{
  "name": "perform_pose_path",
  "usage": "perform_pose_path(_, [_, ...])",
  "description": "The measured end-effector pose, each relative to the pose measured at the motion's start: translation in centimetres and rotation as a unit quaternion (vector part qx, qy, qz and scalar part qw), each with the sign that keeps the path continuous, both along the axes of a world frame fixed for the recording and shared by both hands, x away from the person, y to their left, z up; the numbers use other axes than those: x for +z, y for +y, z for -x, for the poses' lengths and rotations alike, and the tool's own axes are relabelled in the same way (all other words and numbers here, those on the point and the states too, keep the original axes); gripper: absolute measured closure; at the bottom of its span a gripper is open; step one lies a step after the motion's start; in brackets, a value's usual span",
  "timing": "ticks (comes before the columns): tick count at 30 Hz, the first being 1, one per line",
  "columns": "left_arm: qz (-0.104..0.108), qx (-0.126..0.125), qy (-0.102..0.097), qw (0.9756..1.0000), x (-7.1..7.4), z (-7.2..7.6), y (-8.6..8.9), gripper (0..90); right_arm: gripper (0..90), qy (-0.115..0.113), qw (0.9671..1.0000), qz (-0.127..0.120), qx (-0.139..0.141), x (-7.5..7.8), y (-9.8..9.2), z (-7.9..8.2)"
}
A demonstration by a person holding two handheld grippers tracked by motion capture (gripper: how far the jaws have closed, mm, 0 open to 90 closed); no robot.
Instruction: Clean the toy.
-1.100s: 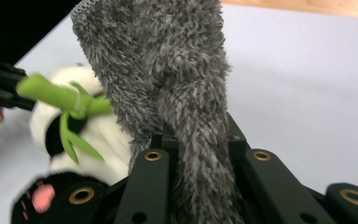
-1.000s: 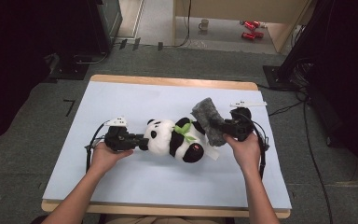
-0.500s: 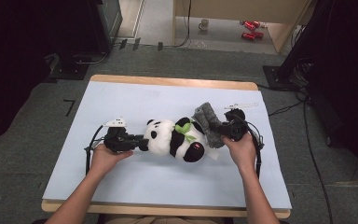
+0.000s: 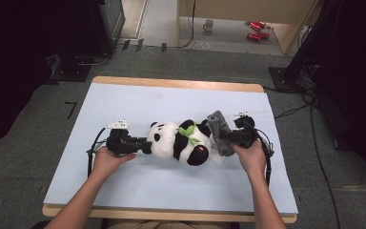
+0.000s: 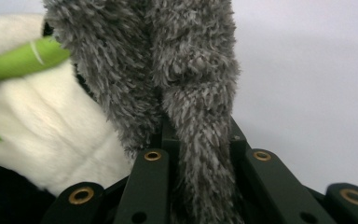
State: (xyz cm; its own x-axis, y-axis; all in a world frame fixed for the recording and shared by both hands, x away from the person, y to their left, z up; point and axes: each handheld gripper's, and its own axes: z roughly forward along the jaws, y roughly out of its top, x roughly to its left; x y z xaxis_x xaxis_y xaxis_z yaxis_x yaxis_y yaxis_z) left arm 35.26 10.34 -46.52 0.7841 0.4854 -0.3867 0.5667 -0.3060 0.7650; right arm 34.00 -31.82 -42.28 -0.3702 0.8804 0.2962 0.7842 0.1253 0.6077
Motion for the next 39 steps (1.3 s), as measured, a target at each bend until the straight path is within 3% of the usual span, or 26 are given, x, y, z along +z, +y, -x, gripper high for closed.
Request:
perform_pose_path(5, [0.001, -0.002, 0.002, 1.0, 0.0, -0.2, 0.0, 72.7, 78.3, -0.001, 0.9999, 0.002, -0.012, 0.2, -0.9, 0.5])
perform_pose_path(11, [0.003, 0.0, 0.004, 1.0, -0.1, -0.2, 0.0, 72.8, 78.2, -0.033, 0.9991, -0.012, -0.023, 2.5, -1.7, 1.1])
perform_pose_path(15, [0.006, 0.008, 0.002, 0.9999, -0.2, 0.0, -0.2, 73.0, 78.1, -0.071, 0.9973, -0.019, -0.006, 4.6, -0.3, 1.2])
perform_pose_path(20, [0.007, 0.011, -0.002, 0.9999, -0.2, 0.1, -0.3, 73.0, 78.0, -0.089, 0.9958, -0.019, 0.008, 5.1, 1.4, 1.0])
perform_pose_path(26, [0.004, 0.011, -0.004, 0.9999, -0.2, 0.3, -0.3, 72.9, 77.8, -0.07, 0.9972, -0.01, 0.024, 3.5, 3.1, -0.2])
perform_pose_path(32, [0.009, 0.012, -0.004, 0.9999, -0.2, 0.5, -0.2, 72.6, 78.3, -0.059, 0.998, 0.003, 0.022, 2.3, 2.4, -0.4])
perform_pose_path(39, [0.008, 0.011, -0.005, 0.9999, -0.3, 0.4, -0.1, 72.6, 78.4, -0.041, 0.999, -0.005, 0.016, 1.2, 1.5, -0.1])
